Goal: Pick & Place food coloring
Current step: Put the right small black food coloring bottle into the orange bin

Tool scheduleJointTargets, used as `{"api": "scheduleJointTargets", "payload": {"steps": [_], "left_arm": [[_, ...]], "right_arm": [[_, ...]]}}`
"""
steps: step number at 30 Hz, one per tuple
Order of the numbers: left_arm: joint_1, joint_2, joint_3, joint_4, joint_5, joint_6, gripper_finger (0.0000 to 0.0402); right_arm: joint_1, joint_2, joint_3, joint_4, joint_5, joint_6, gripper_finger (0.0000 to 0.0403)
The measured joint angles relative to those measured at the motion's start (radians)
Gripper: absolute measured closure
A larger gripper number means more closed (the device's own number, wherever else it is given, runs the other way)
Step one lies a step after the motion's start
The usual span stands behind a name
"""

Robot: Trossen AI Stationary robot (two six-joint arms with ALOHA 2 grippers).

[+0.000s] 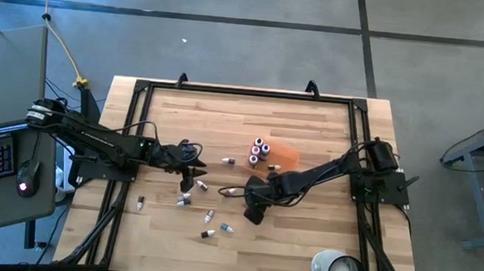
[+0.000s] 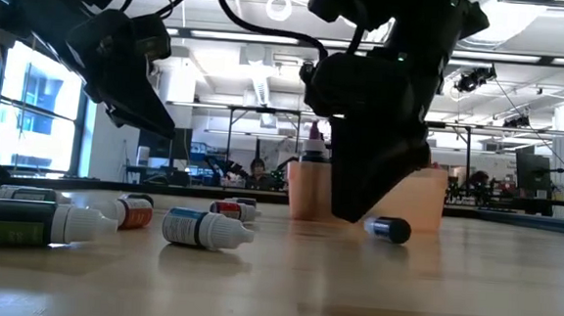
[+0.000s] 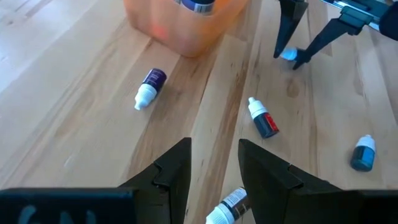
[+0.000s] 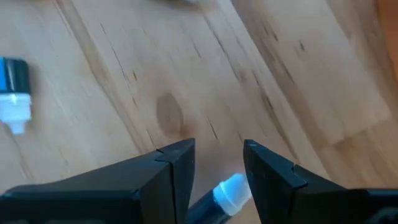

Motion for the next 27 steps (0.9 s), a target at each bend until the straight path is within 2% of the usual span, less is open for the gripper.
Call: {"api": "scheduleJointTargets", "payload": {"steps": [5, 10, 14, 21, 23, 27], "left_arm": [[0.0, 0.0, 0.0, 0.0, -0.001, 0.003, 0.027], [0.0, 0.0, 0.0, 0.0, -0.001, 0.002, 0.027], [0.0, 0.0, 0.0, 0.001, -0.002, -0.001, 0.027], [0.0, 0.0, 0.0, 0.001, -0.002, -0.001, 0.027], [0.0, 0.0, 0.0, 0.001, -0.002, -0.001, 0.027], [0.0, 0.0, 0.0, 0.002, -0.003, -0.001, 0.027]], "right_arm": [[0.011, 0.0, 0.0, -0.04, -0.004, 0.013, 0.0273], [0.009, -0.008, 0.0, -0.045, 0.0, -0.062, 0.0273], [0.001, -0.048, 0.0, -0.044, -0.073, 0.013, 0.0274], [0.003, -0.103, 0.002, -0.071, -0.098, 0.029, 0.0274], [0.003, -0.101, 0.001, -0.068, -0.107, -0.075, 0.0274], [0.004, -0.095, 0.001, -0.031, -0.076, -0.418, 0.0274]]}}
